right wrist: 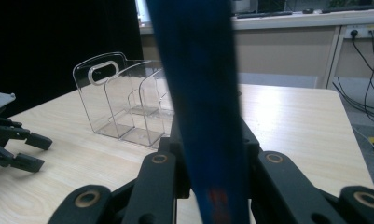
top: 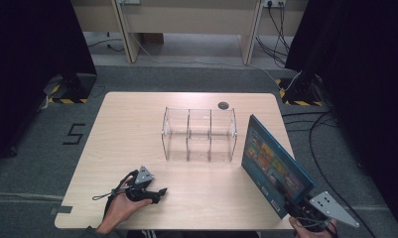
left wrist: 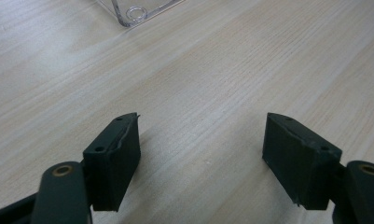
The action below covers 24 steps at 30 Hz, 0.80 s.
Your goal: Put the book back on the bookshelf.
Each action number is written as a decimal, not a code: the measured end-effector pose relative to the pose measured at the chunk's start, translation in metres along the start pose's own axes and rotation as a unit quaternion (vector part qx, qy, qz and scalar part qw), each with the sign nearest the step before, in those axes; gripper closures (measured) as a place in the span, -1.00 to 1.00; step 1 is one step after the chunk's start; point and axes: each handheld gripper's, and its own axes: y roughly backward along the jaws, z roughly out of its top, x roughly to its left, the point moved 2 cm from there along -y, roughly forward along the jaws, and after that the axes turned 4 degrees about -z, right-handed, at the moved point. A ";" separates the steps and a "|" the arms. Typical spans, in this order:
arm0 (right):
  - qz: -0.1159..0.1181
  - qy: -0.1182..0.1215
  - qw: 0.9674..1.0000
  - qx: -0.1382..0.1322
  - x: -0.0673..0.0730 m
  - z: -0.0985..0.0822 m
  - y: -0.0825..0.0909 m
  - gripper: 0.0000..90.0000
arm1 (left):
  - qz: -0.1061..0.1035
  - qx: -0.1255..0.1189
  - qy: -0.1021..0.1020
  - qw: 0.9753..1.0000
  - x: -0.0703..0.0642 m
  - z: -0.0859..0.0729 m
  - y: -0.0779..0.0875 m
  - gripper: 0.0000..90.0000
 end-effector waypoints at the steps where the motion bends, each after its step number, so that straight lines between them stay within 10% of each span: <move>1: 0.001 -0.001 1.000 -0.005 -0.003 0.003 -0.003 0.70 | 0.000 0.000 0.000 1.000 0.000 0.000 0.000 -0.40; 24: 0.003 -0.001 0.999 -0.041 -0.011 0.009 -0.015 0.56 | -0.001 -0.002 -0.002 1.000 0.000 0.000 -0.001 -0.41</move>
